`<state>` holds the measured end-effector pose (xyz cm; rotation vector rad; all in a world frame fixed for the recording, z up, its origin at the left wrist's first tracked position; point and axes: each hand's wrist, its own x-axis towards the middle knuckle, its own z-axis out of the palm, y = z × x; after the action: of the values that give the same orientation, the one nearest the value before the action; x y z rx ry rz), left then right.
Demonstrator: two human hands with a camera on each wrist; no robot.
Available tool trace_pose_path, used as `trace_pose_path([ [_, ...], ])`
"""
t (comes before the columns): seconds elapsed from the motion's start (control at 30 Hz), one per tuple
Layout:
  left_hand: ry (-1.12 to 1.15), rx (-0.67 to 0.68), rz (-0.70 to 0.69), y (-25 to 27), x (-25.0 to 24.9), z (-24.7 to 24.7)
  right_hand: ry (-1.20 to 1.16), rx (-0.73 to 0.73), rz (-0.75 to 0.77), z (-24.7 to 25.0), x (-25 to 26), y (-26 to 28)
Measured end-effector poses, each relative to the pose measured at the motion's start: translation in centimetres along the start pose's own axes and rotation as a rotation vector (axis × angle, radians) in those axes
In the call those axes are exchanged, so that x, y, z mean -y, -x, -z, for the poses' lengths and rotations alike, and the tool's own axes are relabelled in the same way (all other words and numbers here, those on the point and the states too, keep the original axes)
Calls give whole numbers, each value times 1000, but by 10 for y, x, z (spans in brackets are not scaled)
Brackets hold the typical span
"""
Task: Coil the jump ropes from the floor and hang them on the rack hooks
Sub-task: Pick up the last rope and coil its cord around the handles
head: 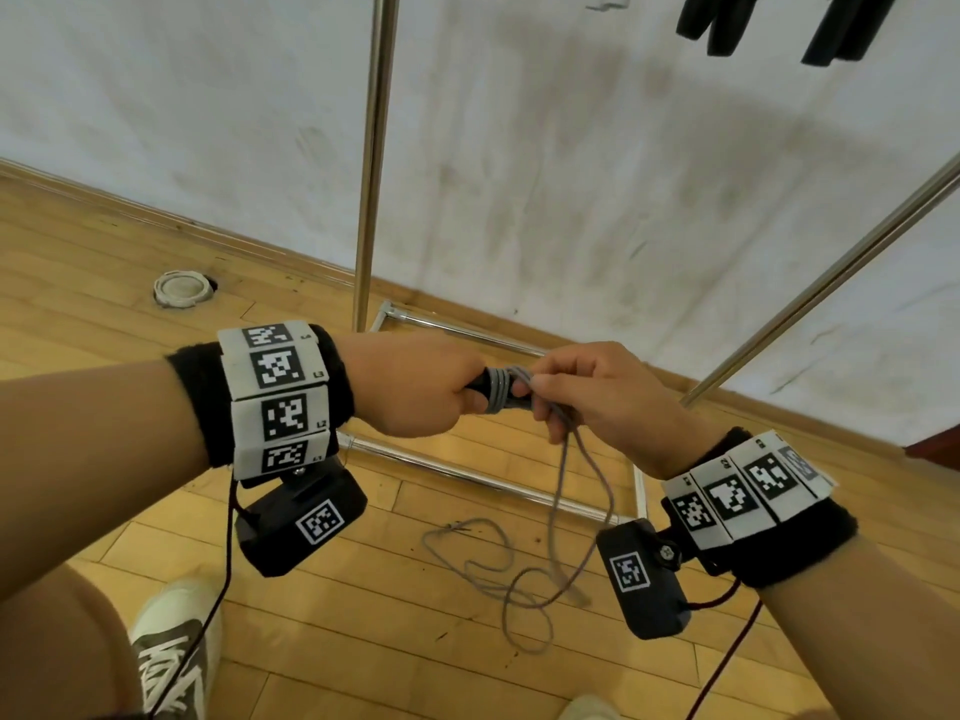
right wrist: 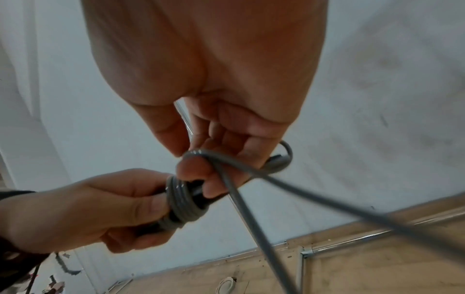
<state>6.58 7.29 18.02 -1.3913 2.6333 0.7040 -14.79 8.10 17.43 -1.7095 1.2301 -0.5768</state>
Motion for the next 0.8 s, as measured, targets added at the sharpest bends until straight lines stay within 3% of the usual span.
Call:
trace_pose_path([
  [0.17,95,-206,5,-2,3,4,-95,-115,86,-8,1,5],
  [0.3,218,-281,-12,0,3,8,-87,-221,118,-18,-3,8],
  [0.47,379,-268,-66,7,-3,9,-140,-216,140,-23,-13,13],
  [0.67,449,-197,-161,15,-8,13,33,-43,295,-8,-24,17],
  [0.8,482,-138,-266,20,-12,15,16,11,195,-5,-31,20],
])
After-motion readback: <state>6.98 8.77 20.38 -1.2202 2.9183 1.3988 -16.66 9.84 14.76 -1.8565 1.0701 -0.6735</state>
